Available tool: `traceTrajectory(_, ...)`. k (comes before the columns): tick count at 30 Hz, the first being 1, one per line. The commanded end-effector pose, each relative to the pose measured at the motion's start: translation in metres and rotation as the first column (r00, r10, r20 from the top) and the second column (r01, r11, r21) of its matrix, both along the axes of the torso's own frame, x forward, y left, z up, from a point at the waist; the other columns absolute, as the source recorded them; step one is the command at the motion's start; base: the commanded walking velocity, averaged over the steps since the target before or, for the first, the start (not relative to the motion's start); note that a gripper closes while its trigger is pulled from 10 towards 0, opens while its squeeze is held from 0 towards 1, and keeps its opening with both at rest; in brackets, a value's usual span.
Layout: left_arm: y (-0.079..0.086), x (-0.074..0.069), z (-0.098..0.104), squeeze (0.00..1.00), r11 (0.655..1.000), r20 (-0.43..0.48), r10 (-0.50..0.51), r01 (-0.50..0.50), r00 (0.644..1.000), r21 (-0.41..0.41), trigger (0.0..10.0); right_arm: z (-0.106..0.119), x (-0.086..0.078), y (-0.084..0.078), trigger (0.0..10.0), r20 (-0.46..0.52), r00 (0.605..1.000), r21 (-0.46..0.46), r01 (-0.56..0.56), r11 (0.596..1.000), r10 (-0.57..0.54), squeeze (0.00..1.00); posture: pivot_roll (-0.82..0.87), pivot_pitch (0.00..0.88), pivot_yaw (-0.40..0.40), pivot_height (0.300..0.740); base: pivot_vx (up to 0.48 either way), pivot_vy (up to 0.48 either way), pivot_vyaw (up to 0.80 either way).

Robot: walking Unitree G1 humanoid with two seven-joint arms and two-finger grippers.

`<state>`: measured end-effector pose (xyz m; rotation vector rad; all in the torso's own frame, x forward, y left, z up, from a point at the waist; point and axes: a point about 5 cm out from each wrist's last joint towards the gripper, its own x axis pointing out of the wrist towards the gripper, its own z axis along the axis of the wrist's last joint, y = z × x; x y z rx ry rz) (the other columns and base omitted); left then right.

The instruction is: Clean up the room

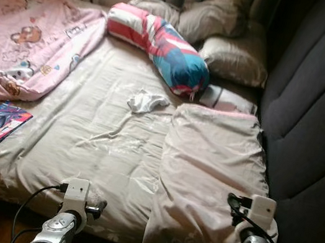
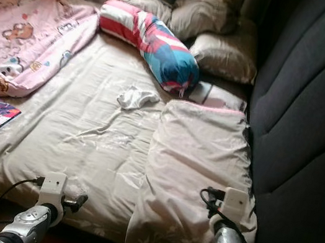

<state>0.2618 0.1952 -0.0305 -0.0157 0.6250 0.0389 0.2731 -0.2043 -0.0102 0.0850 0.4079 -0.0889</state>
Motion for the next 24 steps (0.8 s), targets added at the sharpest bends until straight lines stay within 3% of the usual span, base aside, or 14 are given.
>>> traceTrajectory(1, 0.002, -0.010, -0.008, 0.00, 1.000, -0.055, 0.015, -0.015, 0.998, 0.007, 10.0, -0.010, -0.009, 0.001, 10.0, -0.059, 0.998, 0.034, 0.028, 0.999, -0.026, 0.00, 0.02, 0.063, -0.007, 0.740, 0.000, 0.000, 0.00)
traceTrajectory(2, 0.001, -0.015, -0.013, 0.00, 0.998, -0.089, -0.019, 0.024, 0.996, 0.050, 10.0, -0.018, -0.015, 0.002, 10.0, -0.102, 0.991, 0.109, 0.099, 0.989, -0.088, 0.00, 0.02, 0.061, -0.003, 0.740, 0.000, 0.000, 0.00)
traceTrajectory(4, 0.000, -0.022, -0.018, 0.00, 0.997, -0.117, -0.038, 0.046, 0.992, 0.066, 10.0, -0.023, -0.021, 0.003, 10.0, -0.127, 0.982, 0.158, 0.159, 0.975, -0.140, 0.00, 0.02, 0.060, 0.002, 0.740, 0.000, 0.000, 0.00)
traceTrajectory(8, 0.001, -0.032, -0.025, 0.00, 0.998, -0.144, -0.022, 0.031, 0.989, 0.059, 10.0, -0.033, -0.035, 0.009, 10.0, -0.167, 0.982, 0.027, 0.094, 0.995, -0.088, 0.00, 0.02, 0.064, 0.004, 0.740, 0.000, 0.000, 0.00)
traceTrajectory(11, 0.001, -0.037, -0.028, 0.00, 0.997, -0.149, -0.010, 0.020, 0.989, 0.068, 10.0, -0.046, -0.054, 0.001, 10.0, -0.241, 0.958, 0.048, 0.169, 0.984, -0.153, 0.00, 0.03, 0.070, -0.005, 0.740, 0.000, 0.000, 0.00)
traceTrajectory(18, 0.005, -0.037, -0.027, 0.00, 0.998, -0.151, -0.002, 0.013, 0.989, 0.069, 10.0, -0.054, -0.069, -0.013, 10.0, -0.303, 0.936, 0.025, 0.197, 0.980, -0.180, 0.00, 0.04, 0.121, -0.014, 0.740, 0.000, 0.000, 0.00)
traceTrajectory(24, 0.003, -0.039, -0.028, 0.00, 0.996, -0.161, -0.038, 0.050, 0.986, 0.070, 10.0, -0.061, -0.080, -0.007, 10.0, -0.359, 0.926, 0.028, 0.137, 0.990, -0.118, 0.00, 0.06, 0.136, -0.009, 0.740, 0.000, 0.000, 0.00)
